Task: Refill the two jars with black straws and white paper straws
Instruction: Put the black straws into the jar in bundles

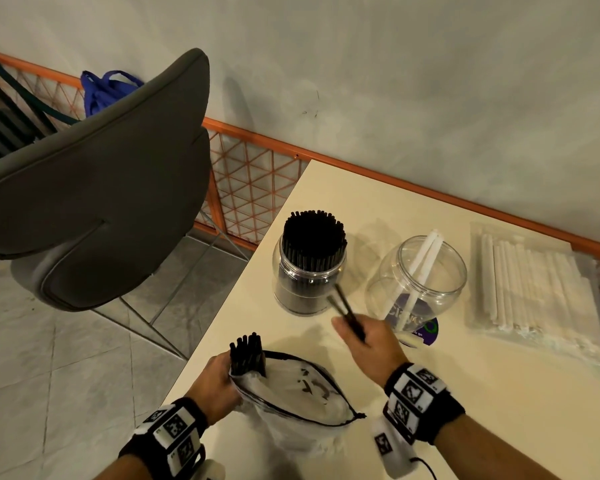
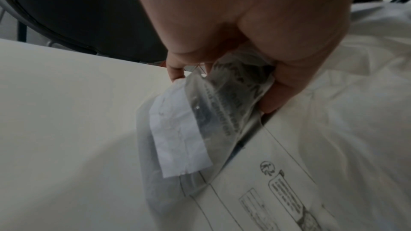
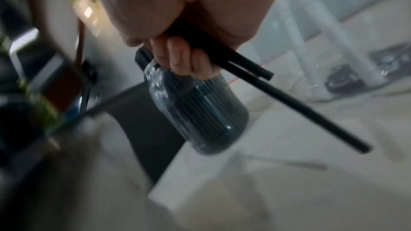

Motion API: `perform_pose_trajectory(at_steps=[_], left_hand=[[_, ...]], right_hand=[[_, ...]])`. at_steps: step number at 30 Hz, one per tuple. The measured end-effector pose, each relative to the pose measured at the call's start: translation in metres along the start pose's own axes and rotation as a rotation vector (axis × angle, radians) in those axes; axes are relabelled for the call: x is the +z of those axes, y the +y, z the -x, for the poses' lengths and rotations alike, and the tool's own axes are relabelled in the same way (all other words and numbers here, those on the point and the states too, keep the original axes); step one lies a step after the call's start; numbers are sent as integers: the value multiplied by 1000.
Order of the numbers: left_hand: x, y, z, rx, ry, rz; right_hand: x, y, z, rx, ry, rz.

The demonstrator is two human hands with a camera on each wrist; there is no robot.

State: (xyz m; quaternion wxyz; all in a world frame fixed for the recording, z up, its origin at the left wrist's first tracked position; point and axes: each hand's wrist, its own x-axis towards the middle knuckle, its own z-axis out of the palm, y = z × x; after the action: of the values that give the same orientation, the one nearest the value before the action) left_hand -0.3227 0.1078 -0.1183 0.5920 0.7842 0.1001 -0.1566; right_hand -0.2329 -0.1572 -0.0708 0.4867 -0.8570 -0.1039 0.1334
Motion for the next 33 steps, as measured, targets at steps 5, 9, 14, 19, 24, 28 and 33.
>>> perform_pose_trajectory(at_steps=[5, 9, 14, 19, 24, 28, 33], left_hand=[[1, -6, -4, -9, 43, -66], [1, -4, -3, 5, 44, -102], [2, -8, -4, -4, 58, -57], [0, -13, -5, -14, 48, -46], [3, 7, 2, 17, 28, -35], [5, 15, 4, 49, 11, -8], [5, 10, 1, 44, 13, -1]], right_hand=[[3, 5, -20, 3, 304, -217], [2, 21, -23, -4, 294, -54], [-9, 35, -23, 13, 120, 87], [-20, 16, -21, 66, 164, -57], [-27, 2, -22, 74, 204, -194], [-27, 19, -20, 130, 70, 0], [-47, -20, -25, 43, -111, 193]])
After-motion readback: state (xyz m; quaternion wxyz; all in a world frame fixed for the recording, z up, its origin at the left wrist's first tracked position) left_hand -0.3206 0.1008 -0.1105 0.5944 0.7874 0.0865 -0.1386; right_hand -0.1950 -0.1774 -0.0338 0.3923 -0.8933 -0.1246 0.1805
